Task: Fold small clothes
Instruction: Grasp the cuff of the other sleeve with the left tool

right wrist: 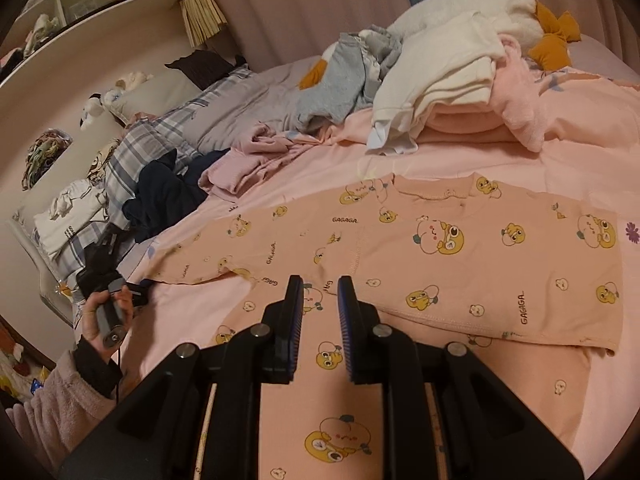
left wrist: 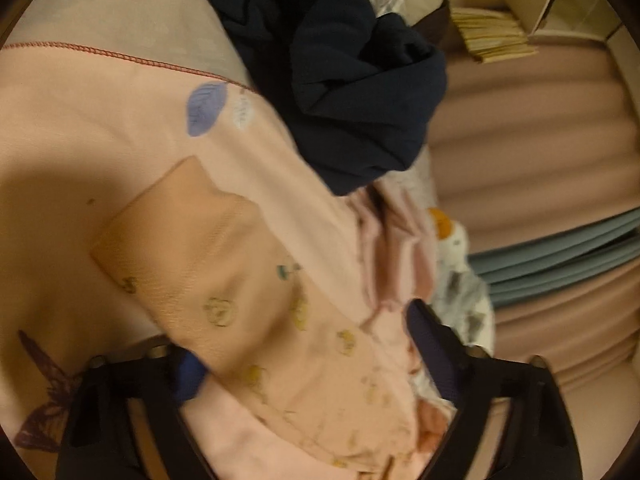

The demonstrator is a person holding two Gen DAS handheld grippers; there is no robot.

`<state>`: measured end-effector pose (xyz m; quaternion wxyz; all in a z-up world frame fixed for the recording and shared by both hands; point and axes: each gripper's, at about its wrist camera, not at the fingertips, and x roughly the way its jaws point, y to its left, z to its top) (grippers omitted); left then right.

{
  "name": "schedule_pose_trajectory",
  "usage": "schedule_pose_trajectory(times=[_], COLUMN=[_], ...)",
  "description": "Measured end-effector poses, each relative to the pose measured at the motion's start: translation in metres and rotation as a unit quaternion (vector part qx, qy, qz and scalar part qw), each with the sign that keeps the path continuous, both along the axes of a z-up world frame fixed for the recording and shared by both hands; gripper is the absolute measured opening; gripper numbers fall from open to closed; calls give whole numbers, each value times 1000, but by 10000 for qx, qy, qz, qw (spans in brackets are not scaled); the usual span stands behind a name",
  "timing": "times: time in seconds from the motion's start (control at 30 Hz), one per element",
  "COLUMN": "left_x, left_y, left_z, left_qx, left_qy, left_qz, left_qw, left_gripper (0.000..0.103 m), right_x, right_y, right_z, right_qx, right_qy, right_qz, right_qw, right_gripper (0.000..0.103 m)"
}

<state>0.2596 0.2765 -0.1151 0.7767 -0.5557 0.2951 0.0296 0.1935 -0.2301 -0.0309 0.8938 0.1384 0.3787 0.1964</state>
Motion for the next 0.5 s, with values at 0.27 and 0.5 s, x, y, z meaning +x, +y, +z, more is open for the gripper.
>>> schedule_pose_trajectory(times=[0.27, 0.5], left_x=[-4, -2], left_y=[15, -18], left_z=[-12, 58], left_qx=[398, 1615], left_qy=[621, 219], left_qz=[23, -358], left_qw=[9973, 9860], left_gripper=[6, 6], right_x=[-13, -28], right_y=[-5, -26], right_z=[-3, -1], right_qx=[-9, 143], right_qy=[93, 141], right_qz=[-51, -208], right_qw=[9999, 9996], right_gripper=[19, 19])
